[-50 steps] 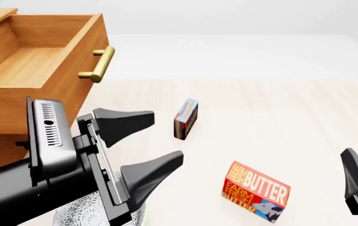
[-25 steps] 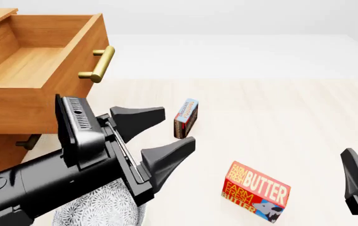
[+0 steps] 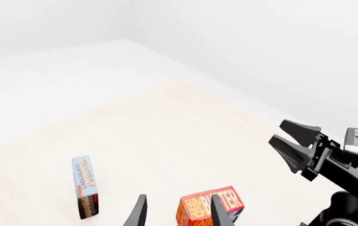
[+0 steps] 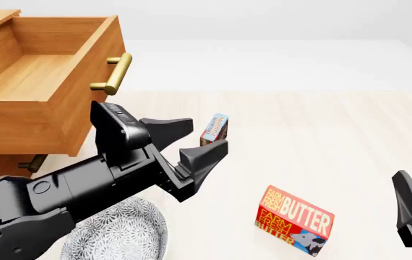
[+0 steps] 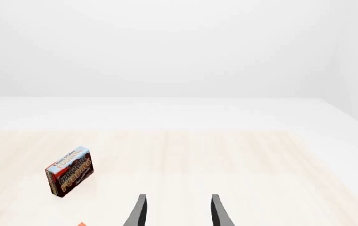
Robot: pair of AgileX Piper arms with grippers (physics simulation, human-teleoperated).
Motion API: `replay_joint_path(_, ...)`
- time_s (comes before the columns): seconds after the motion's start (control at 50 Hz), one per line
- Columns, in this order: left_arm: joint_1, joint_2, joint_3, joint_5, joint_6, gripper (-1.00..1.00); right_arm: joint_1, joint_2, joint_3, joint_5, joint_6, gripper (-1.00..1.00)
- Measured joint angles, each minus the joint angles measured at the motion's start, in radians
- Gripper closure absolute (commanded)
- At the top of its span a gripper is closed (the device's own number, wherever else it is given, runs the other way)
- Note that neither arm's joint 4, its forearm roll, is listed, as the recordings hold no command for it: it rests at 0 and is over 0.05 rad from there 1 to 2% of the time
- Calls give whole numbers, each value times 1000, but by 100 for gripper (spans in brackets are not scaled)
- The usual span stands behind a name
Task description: Put the chocolate pudding in the top drawer of the cabinet and close it.
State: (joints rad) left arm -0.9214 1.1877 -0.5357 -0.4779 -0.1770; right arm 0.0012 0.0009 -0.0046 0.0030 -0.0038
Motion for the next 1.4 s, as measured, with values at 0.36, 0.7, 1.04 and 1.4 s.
replay_joint_path(0.36,68,58,-4,-18,-33,-100,0,0,0,0,0,-100)
replay_joint_path(0.7,107,141,-4,-57,-104,-100,0,0,0,0,0,-100)
replay_joint_path(1.04,141,190,-17,-53,-132,-100,0,0,0,0,0,-100)
replay_joint_path(1.4,175,227,-46,-23,-139,-100,0,0,0,0,0,-100)
